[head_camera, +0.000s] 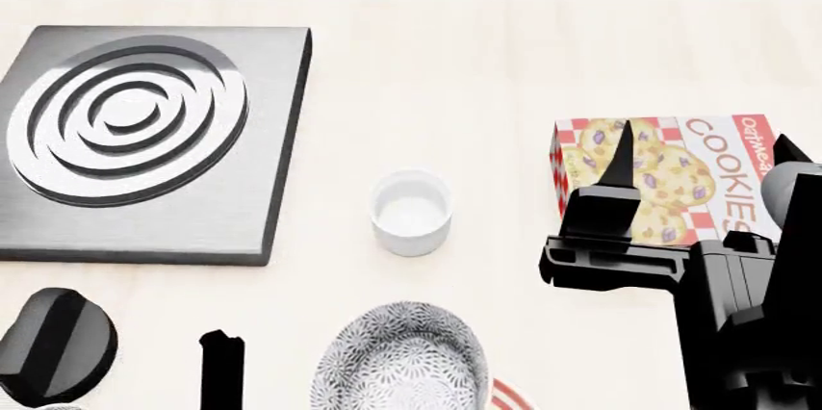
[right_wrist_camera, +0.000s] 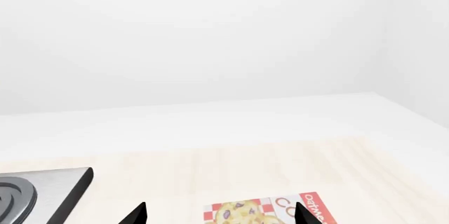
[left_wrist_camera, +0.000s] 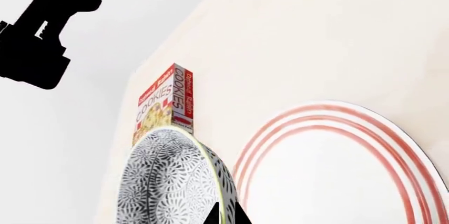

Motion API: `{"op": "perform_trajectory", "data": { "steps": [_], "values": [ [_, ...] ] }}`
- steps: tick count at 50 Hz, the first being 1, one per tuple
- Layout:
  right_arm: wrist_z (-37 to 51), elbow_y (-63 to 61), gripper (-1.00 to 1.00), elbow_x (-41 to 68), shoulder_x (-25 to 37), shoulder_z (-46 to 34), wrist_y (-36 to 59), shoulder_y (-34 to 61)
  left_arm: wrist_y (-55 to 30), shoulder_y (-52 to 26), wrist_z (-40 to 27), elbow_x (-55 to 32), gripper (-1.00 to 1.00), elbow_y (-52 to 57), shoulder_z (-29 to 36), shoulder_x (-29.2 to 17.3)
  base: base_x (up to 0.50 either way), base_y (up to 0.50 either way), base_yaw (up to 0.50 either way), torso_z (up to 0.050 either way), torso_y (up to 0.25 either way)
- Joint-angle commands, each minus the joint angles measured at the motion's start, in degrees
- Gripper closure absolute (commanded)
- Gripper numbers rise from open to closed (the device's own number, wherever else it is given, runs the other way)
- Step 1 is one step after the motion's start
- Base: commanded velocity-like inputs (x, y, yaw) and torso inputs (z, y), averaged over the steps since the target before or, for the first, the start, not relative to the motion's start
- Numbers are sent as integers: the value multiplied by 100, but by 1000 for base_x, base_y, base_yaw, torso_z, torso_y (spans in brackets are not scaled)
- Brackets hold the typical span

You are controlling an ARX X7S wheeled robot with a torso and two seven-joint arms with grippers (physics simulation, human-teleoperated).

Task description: Pick the akita bowl on the stove and place it on the plate.

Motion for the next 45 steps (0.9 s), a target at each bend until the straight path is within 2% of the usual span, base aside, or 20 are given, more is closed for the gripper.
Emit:
{"op": "perform_trajectory", "data": {
  "steps": [1,45],
  "values": [
    [29,11,-100,32,21,-13,-23,-4,3,133,-108,245,100,-62,79,41,0,0,0,0,0],
    [136,45,-100,145,99,-62,-117,-22,-53,591,-366,467,100,-240,309,215,0,0,0,0,0]
  ]
}}
